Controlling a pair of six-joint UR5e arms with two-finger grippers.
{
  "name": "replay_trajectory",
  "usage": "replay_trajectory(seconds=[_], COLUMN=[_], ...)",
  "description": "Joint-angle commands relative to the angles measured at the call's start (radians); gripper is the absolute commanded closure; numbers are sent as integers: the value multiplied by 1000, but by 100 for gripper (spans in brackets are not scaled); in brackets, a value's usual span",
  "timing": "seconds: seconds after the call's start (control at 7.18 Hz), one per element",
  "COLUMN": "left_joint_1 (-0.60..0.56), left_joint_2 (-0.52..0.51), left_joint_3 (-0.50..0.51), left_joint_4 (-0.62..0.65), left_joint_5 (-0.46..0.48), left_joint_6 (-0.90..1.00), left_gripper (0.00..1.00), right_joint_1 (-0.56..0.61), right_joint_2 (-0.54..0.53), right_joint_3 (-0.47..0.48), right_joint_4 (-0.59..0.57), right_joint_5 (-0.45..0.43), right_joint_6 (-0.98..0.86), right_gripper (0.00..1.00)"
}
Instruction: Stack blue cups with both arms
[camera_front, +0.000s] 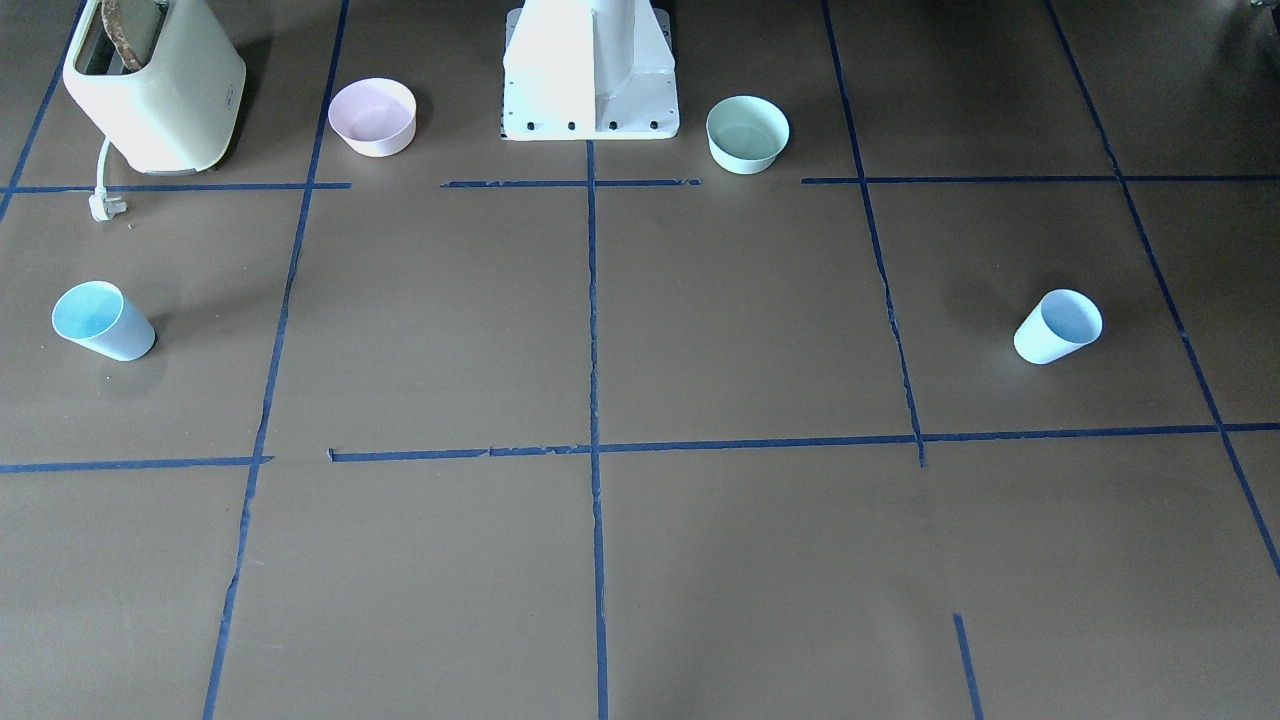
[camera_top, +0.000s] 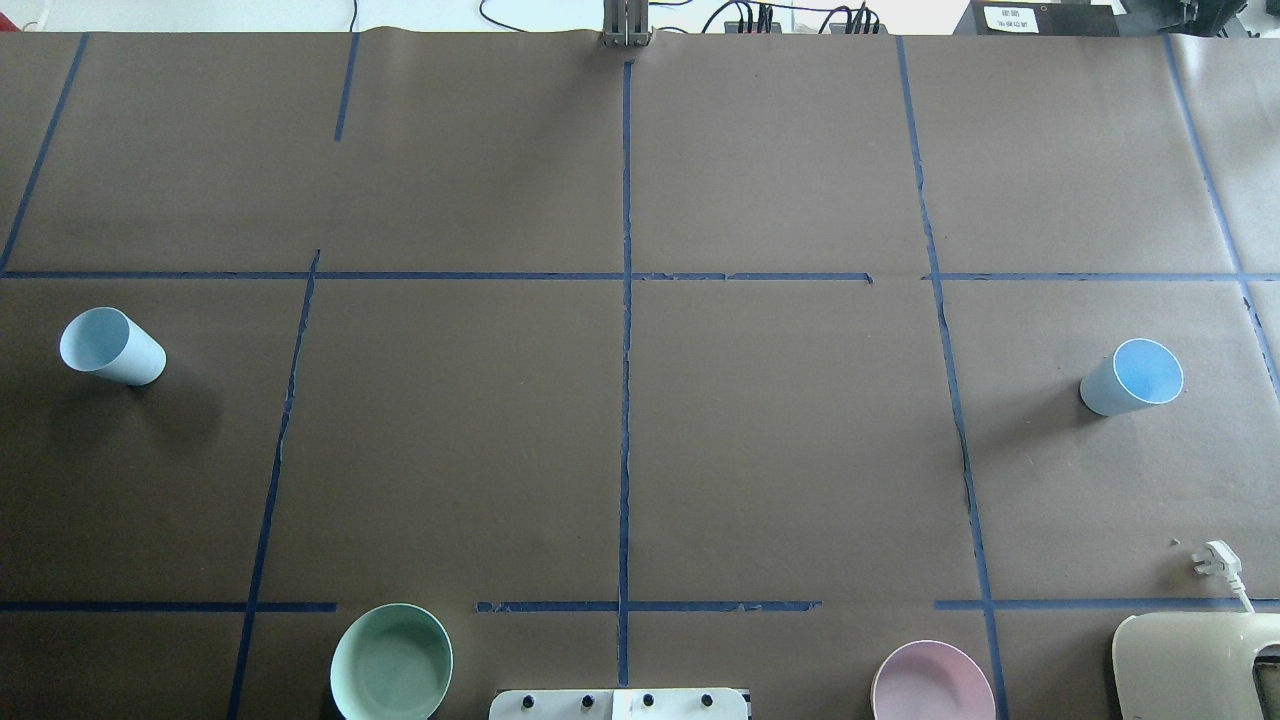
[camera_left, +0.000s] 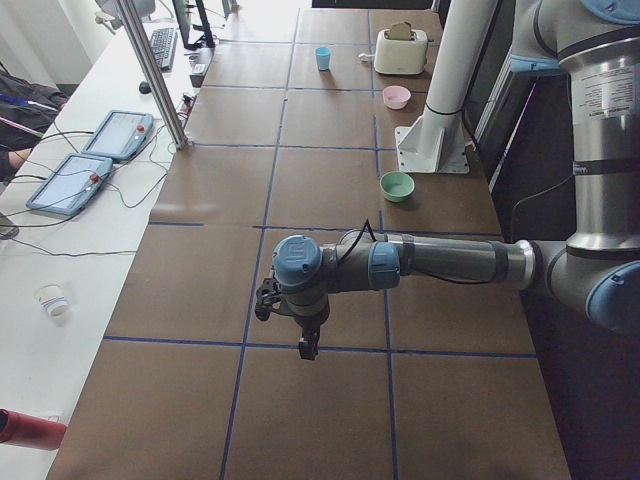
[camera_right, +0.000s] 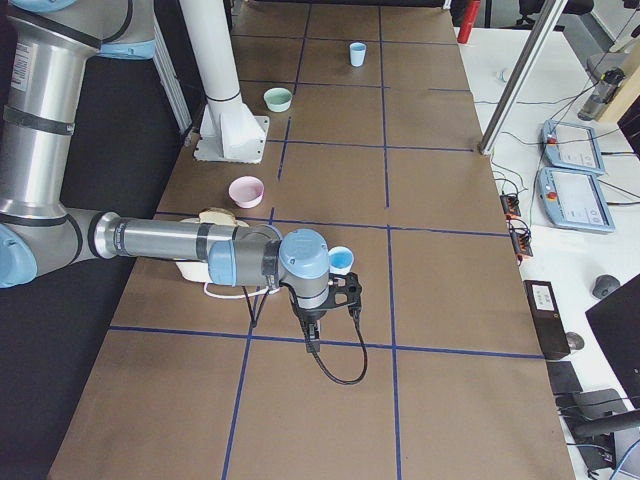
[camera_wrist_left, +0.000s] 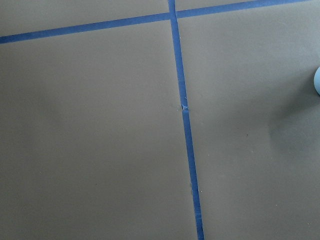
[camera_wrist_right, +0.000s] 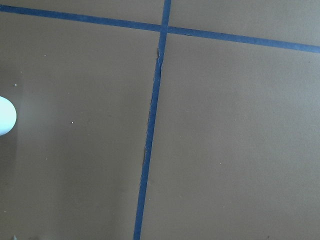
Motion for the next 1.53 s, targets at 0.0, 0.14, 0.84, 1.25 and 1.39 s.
replay_trajectory(seconds=[0.0,0.14,0.84,1.25,1.39], left_joint_1=[0,2,35,285,332], left_joint_2=[-2,-3,-158,-132,-130], left_joint_3=[-3,-6,4,31,52], left_joint_4=[0,0,-109,-378,-438], left_joint_5=[0,0,-12,72,84], left_joint_6=[1,1,-87,-468,-588], left_gripper=[0,0,0,0,0], right_joint_1=[-5,-8,-11,-11,-11], right_joint_2=[2,2,3,3,3], right_joint_3=[0,0,0,0,0], right_joint_4=[2,2,3,3,3], right_joint_5=[0,21,31,31,31], right_joint_6=[0,0,0,0,0], right_gripper=[0,0,0,0,0])
